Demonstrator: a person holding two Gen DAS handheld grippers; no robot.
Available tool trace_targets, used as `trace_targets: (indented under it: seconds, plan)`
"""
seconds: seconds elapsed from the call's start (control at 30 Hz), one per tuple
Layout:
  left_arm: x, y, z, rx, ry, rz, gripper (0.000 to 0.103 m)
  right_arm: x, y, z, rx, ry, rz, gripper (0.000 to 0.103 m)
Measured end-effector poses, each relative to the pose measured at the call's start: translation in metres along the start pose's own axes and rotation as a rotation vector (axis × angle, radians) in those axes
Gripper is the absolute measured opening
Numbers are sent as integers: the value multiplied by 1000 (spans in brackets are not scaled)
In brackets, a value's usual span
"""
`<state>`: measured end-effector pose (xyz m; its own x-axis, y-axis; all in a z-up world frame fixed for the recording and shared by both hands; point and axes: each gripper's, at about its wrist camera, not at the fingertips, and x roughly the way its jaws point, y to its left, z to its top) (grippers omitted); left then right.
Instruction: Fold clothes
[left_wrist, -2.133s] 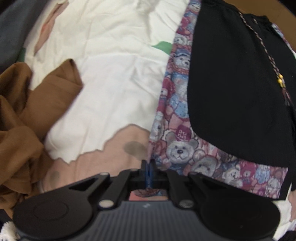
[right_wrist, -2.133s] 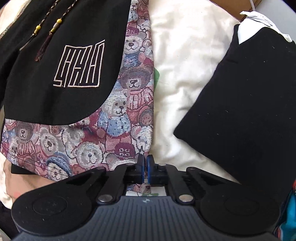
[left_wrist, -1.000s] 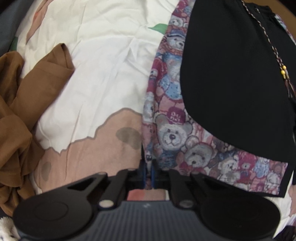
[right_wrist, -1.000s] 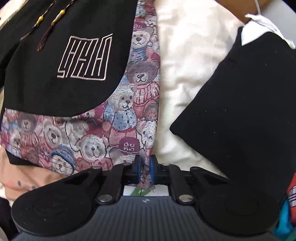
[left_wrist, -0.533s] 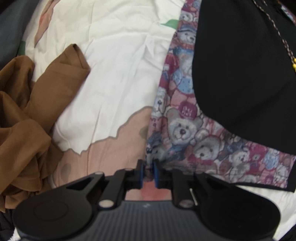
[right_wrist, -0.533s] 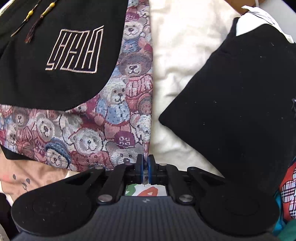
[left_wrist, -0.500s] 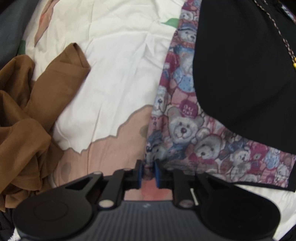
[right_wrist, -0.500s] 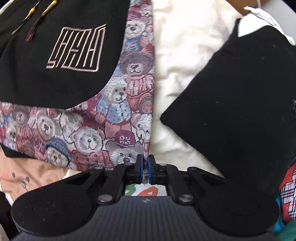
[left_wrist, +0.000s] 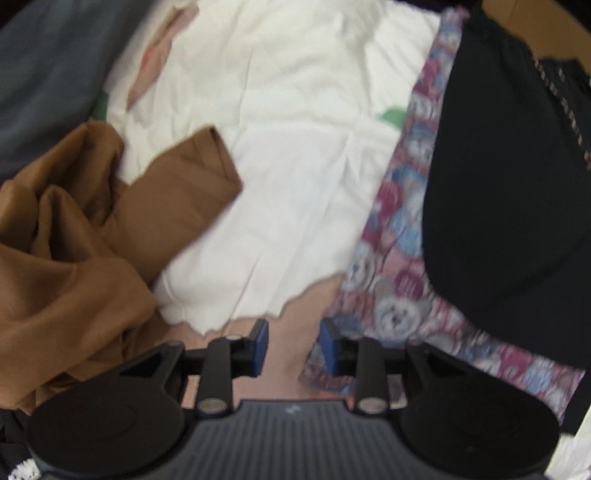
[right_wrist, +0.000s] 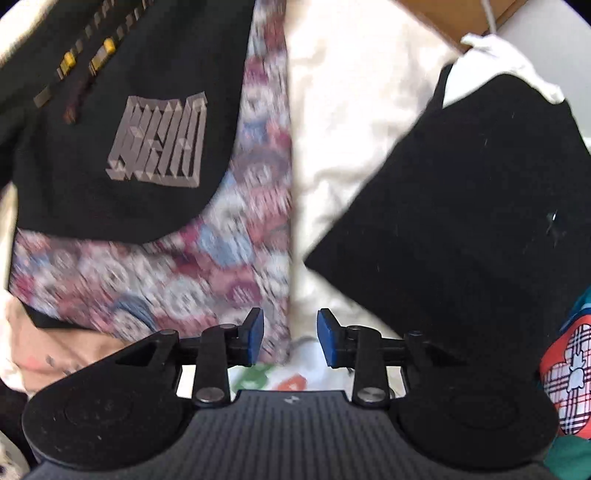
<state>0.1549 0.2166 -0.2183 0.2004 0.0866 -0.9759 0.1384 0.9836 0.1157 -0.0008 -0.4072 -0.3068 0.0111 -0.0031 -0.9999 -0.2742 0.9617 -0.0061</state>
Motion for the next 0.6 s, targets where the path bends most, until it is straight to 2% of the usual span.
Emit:
trace_targets:
  seconds: [0.03,0.1,0.2,0.4,0.6]
  plan:
    - [16,5,12,15,-10,-21,38,-4,4,3,-16,-18,-9,36]
    - [24,-2,30,44,-45,-94,39,-15,11,69,-51,-40,-25,36]
    - [12,-22,30,68,-75,-181,39,-3,25,101,-85,-65,-11,36]
    - [6,-89,14,176,-43,-351,39,-10,54,109,-127,-108,77,36]
    - [15,-141,0,265,18,-459,39,-14,80,119,-159,-127,174,36]
